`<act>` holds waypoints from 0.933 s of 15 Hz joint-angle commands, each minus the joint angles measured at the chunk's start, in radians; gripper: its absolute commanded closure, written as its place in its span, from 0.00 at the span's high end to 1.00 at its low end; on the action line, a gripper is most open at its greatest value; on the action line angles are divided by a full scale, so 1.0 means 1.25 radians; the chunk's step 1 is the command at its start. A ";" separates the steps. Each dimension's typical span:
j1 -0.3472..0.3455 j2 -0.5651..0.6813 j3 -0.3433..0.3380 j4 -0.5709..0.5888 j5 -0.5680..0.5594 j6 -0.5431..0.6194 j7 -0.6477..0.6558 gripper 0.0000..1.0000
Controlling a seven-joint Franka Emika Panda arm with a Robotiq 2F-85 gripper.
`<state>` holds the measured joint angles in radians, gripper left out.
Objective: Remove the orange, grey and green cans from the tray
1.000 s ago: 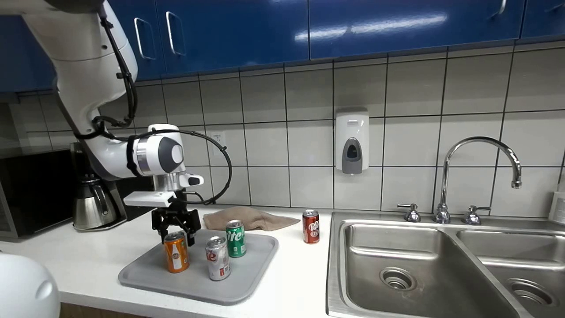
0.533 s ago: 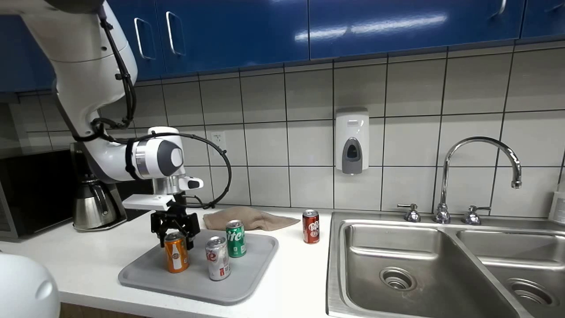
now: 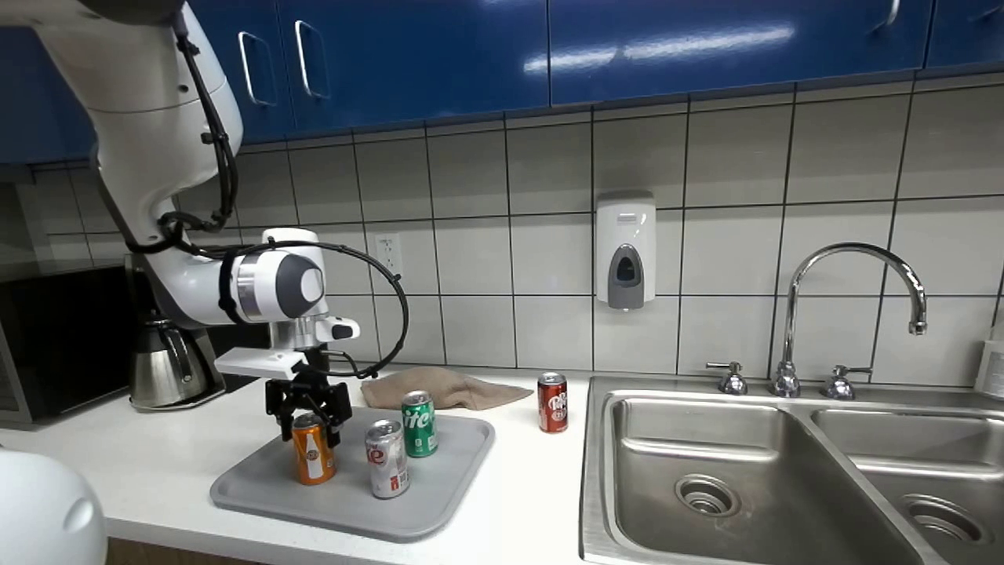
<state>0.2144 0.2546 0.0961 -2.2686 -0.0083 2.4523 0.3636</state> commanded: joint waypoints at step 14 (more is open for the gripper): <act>0.002 -0.064 0.016 -0.029 0.006 -0.021 -0.023 0.38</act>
<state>0.2167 0.2455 0.0987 -2.2805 -0.0083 2.4618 0.3609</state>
